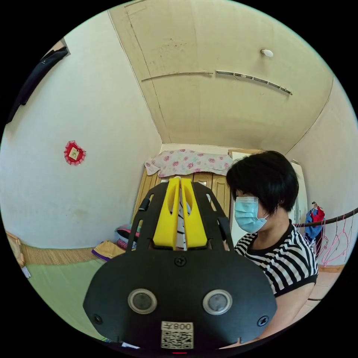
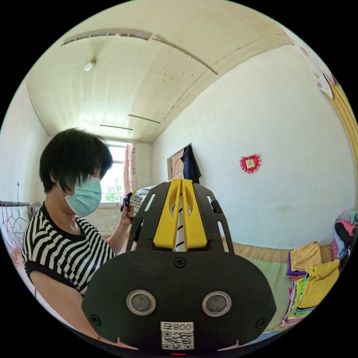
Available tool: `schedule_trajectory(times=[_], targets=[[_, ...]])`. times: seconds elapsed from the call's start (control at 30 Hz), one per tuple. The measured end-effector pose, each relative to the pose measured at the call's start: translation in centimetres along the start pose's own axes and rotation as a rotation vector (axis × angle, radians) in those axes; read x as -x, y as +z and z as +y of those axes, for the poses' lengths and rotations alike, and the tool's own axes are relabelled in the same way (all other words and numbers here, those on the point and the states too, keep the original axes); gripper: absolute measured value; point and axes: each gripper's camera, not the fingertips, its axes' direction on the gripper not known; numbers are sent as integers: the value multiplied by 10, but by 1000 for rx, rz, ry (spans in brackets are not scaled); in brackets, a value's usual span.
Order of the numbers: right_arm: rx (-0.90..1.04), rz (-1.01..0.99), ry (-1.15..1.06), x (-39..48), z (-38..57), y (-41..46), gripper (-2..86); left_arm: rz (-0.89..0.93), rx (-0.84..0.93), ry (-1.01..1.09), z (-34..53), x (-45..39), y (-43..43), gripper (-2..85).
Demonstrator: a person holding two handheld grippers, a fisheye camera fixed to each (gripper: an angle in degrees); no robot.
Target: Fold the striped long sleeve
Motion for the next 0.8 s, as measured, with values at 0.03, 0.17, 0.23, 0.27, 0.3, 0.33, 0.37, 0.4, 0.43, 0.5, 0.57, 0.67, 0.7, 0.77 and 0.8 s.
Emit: schedule_trajectory(times=[0.03, 0.17, 0.23, 0.27, 0.3, 0.33, 0.37, 0.4, 0.43, 0.5, 0.57, 0.67, 0.7, 0.77, 0.8], targets=[[-2, 7, -16, 8, -2, -3, 1, -6, 0, 13, 2, -6, -3, 1], [-18, 30, -64, 29, -11, -11, 1, -42, 7, 58, 6, -22, -7, 1], [-26, 33, -81, 34, -15, -12, 1, -56, 7, 86, 8, -27, -6, 1], [-28, 36, -90, 36, -18, -11, 1, -59, 7, 93, 8, -28, -5, 1], [-29, 38, -95, 37, -19, -10, 1, -66, 8, 108, 9, -29, -2, 1], [-31, 43, -103, 37, -22, -7, 1, -78, 7, 124, 10, -29, 1, 1], [-31, 49, -111, 37, -25, -4, 1, -85, 6, 132, 11, -28, 3, 1], [-31, 54, -115, 36, -26, -2, 1, -101, 4, 147, 13, -26, 8, 1], [-30, 65, -124, 34, -29, 3, 0, -113, 1, 158, 15, -23, 13, 1], [-25, 80, -129, 27, -33, 13, 0, -129, -2, 169, 19, -14, 23, 1], [-17, 87, -122, 9, -37, 29, 0, -150, 2, 168, 24, 0, 35, 1], [7, 101, -93, -26, -42, 60, 0, -189, 30, 146, 30, 37, 62, 1], [15, 105, -88, -34, -43, 67, 0, -203, 41, 127, 33, 57, 74, 1], [61, 154, -64, -75, -45, 106, 0, -224, 60, 88, 39, 95, 93, 1], [75, 162, -52, -88, -46, 117, 0, -240, 75, 49, 44, 124, 108, 1]])
